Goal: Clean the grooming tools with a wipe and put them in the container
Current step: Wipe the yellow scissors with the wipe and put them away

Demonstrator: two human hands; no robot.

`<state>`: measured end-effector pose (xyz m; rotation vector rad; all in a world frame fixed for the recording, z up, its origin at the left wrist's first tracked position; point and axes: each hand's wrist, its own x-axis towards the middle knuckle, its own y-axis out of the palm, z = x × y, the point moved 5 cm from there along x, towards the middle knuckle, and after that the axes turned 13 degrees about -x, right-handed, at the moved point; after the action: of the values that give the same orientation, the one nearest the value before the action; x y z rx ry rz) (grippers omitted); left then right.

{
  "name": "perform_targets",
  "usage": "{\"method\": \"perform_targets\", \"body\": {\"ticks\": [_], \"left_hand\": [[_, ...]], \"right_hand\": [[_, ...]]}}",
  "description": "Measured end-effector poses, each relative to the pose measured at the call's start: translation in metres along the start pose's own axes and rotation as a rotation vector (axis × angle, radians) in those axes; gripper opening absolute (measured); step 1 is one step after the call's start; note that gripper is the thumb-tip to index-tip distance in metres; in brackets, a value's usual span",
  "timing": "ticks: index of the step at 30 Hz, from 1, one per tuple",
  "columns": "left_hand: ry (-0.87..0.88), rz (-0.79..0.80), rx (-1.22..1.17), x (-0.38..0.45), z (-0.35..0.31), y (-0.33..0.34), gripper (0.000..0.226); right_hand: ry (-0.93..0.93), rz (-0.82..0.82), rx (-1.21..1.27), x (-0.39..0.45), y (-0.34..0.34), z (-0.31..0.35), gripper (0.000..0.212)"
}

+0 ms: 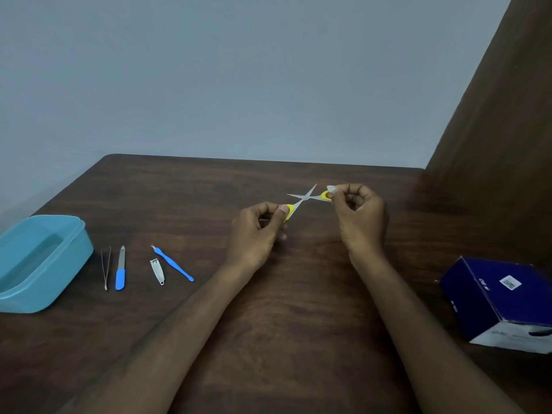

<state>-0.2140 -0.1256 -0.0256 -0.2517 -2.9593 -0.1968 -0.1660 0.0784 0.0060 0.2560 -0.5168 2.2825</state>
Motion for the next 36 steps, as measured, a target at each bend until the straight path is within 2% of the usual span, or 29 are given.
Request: {"method": "perform_targets", "body": {"ticks": [5,8,11,13,17,20,22,28,36], "left_hand": [[-0.028,-0.046,-0.158,-0.003,-0.002,-0.001,0.020],[-0.040,-0.103,-0.188,-0.002,-0.001,-0.003,0.020],[-0.011,-0.124,-0.157,-0.002,-0.002,-0.004,0.023],[0.015,-0.094,-0.140,-0.002,-0.004,-0.002,0.022],[0.049,-0.066,-0.136,-0.001,-0.004,-0.002,0.022],[0.056,-0.117,-0.152,-0.001,-0.005,-0.003,0.024],[0.050,-0.127,-0.173,-0.001,-0.005,-0.004,0.024],[0.092,-0.040,-0.133,-0.006,-0.010,0.003,0.024],[0.098,-0.029,-0.083,-0.008,-0.014,0.006,0.022]], "right_hand": [[-0.159,-0.094,-0.209,-0.003,-0.005,0.008,0.013],[-0.487,-0.244,-0.412,-0.017,-0.009,0.029,0.004],[-0.745,-0.177,-0.425,-0.036,0.008,0.045,0.007],[-0.809,-0.106,-0.471,-0.043,0.026,0.043,0.008],[-0.674,-0.011,-0.447,-0.045,0.039,0.031,0.007],[-0.652,0.046,-0.329,-0.050,0.039,0.035,0.008],[-0.671,0.062,-0.337,-0.050,0.037,0.037,0.009],[-0.671,-0.082,-0.437,-0.026,0.016,0.030,0.010],[-0.553,-0.140,-0.484,-0.006,0.000,0.019,0.009]]}}
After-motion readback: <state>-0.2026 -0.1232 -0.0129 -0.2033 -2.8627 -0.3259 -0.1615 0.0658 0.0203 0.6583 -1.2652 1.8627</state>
